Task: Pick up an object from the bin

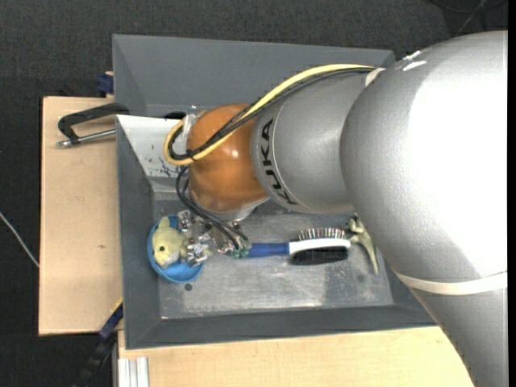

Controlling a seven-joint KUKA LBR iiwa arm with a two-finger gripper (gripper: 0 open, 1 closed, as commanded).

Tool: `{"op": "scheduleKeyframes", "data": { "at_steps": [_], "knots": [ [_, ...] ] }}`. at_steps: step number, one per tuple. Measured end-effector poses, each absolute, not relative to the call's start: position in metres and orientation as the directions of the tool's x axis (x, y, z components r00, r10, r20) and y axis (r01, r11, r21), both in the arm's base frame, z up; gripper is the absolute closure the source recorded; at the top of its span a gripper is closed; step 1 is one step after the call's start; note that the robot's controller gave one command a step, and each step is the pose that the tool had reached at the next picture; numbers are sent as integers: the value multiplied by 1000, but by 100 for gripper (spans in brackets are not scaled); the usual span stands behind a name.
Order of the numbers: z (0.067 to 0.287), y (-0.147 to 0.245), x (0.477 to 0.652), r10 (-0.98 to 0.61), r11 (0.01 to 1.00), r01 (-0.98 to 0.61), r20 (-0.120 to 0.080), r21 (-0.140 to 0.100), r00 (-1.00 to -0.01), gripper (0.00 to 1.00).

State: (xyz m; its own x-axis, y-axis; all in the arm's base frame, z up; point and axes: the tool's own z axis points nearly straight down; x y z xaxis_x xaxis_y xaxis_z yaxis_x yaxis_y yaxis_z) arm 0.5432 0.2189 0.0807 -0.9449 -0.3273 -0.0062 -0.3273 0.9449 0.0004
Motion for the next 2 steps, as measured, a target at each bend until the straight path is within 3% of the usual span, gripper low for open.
{"op": "scheduleKeyframes", "data": {
  "at_steps": [2],
  "knots": [
    [81,219,543,-327,945,-327,-7,1,-945,100]
  ]
}}
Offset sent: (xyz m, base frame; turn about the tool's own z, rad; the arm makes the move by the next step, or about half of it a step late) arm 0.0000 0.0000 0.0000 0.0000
